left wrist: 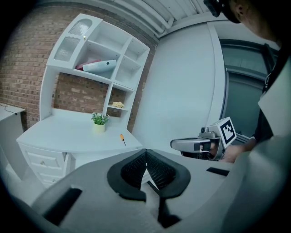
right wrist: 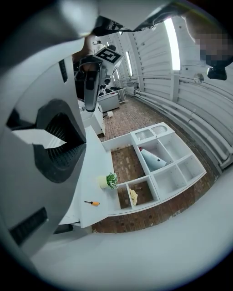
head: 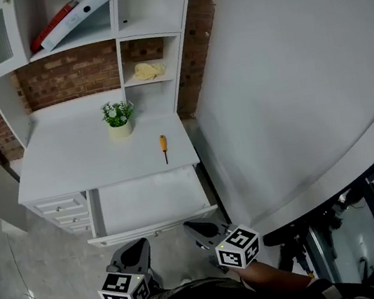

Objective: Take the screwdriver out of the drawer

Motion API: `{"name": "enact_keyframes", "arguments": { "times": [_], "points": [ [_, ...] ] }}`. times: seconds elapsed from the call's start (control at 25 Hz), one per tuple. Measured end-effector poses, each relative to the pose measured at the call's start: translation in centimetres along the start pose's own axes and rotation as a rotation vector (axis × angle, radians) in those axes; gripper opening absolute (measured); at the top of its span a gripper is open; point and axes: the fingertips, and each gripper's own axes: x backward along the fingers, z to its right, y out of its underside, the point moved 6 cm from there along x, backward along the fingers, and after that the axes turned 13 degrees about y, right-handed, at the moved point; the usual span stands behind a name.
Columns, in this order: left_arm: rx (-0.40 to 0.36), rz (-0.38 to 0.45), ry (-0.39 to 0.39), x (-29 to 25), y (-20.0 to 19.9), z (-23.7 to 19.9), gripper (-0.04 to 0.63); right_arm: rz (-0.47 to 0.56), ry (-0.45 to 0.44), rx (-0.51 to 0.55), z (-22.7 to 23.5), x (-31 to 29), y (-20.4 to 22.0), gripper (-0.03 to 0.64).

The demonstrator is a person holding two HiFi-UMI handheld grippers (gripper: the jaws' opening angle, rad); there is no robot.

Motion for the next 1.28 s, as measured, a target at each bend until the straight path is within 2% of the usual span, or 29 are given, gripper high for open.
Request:
{"name": "enact_keyframes", "arguments": {
  "times": [0.44, 0.72, 1.28],
  "points": [
    [-0.007, -0.011, -0.058, 1.5, 1.5, 2.5, 0.015, 0.001, -0.026, -0.001, 0.0, 2.7, 1.3, 0.006],
    [-0.013, -0.041, -0.04, 1.5, 1.4, 2.0, 0.017, -0.004, 0.012, -0.02, -0.1, 2.3, 1.3, 0.006],
    [-0.023, -0.042, -0.024, 2.1, 1.0, 0.5, 0.015, -0.003, 0.029, -0.021, -1.4, 1.3, 1.0, 0.006]
  ]
}}
